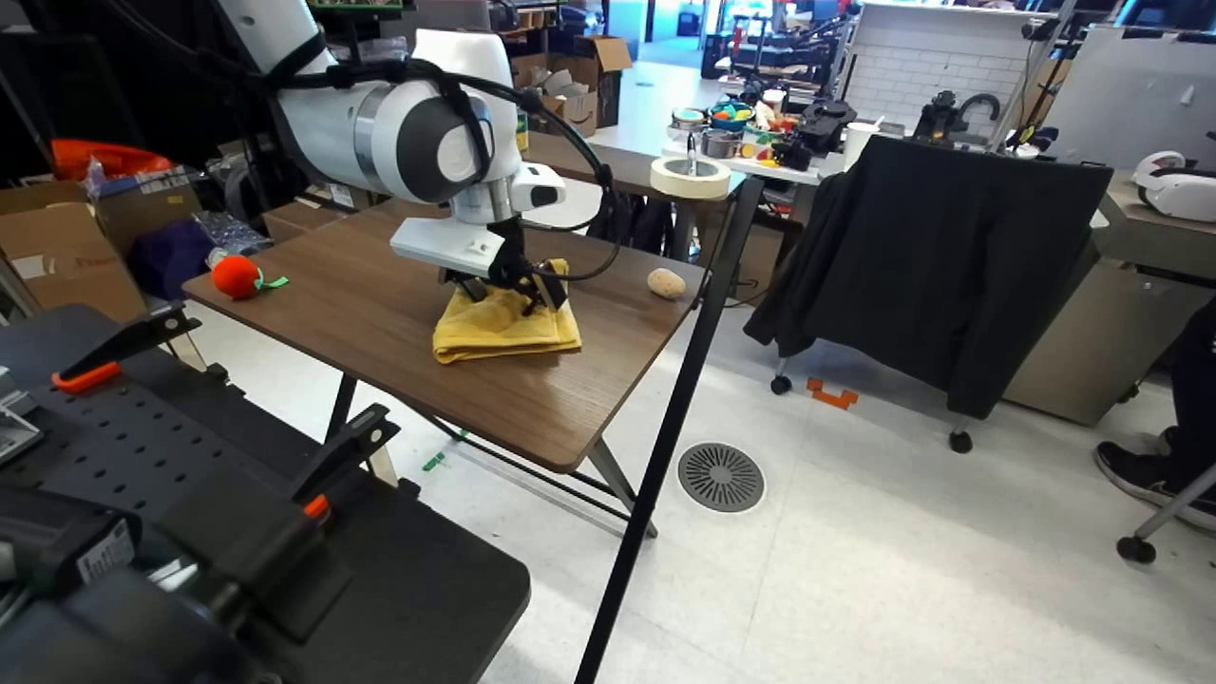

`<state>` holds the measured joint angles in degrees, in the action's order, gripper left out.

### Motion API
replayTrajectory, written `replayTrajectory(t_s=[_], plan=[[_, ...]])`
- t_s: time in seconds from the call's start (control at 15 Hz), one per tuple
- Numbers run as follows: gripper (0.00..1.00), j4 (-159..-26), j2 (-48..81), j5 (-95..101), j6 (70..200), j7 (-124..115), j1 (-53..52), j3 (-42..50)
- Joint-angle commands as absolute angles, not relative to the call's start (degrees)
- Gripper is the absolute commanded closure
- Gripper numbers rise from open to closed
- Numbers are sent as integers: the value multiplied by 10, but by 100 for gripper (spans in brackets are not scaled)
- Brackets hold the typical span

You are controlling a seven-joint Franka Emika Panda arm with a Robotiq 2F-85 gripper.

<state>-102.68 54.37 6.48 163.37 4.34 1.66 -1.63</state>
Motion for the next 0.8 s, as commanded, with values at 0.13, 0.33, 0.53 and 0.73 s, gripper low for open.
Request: replayTrajectory(t_s=[0.13,0.33,0.53,0.73], plan=[[0,-1000,560,75,1706,56,-71,-74],[0,-949,584,91,1689,56,-150,-77],[0,-897,622,94,1663,59,-203,-77],[0,-856,648,90,1648,68,-209,-82]])
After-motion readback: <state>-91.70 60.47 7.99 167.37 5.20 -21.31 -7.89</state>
